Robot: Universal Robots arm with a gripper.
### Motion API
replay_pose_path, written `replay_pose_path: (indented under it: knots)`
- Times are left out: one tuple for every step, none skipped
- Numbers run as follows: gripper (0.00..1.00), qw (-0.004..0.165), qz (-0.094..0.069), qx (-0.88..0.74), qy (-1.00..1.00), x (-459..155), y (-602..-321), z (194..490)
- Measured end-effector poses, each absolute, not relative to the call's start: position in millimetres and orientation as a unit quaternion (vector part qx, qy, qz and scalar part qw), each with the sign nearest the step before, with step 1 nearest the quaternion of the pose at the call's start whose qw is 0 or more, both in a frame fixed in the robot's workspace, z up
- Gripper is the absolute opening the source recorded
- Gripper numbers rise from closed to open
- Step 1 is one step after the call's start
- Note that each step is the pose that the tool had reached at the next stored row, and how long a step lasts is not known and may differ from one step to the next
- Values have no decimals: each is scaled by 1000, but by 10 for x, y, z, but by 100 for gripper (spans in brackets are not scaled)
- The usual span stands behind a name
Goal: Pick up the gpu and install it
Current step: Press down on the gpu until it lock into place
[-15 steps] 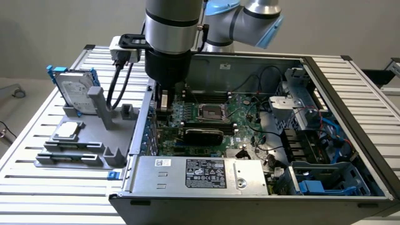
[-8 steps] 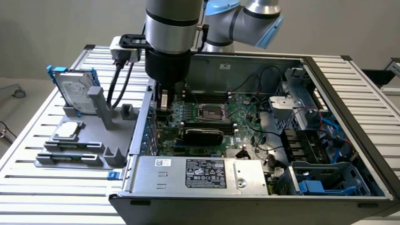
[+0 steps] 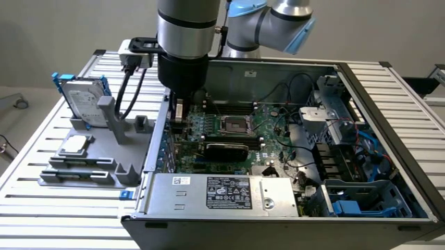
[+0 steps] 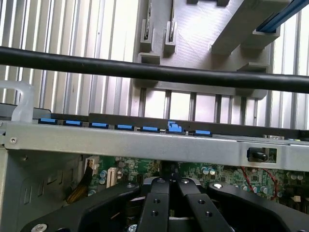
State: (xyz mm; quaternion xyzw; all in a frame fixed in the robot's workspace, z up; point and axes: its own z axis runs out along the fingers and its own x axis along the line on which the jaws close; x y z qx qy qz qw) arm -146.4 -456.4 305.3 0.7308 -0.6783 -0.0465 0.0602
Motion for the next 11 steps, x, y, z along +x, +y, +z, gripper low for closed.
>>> replay_pose_path:
  knots:
    - [11, 60, -46, 731, -678, -1464, -4563, 3053]
    - [11, 61, -46, 731, -678, -1463, -4563, 3054]
    - [11, 61, -46, 731, -678, -1457, -4562, 3055]
    - [11, 61, -45, 731, -678, -1448, -4561, 3054]
    - [11, 61, -45, 731, -678, -1436, -4561, 3055]
    - [11, 61, -45, 731, -678, -1425, -4561, 3055]
    - [11, 61, -45, 731, -678, -1422, -4561, 3055]
    - [11, 61, -45, 731, -678, -1422, -4557, 3053]
    - [11, 61, -45, 731, -678, -1423, -4554, 3047]
    - [11, 61, -45, 731, -678, -1425, -4550, 3037]
    - [11, 61, -45, 731, -678, -1429, -4543, 3024]
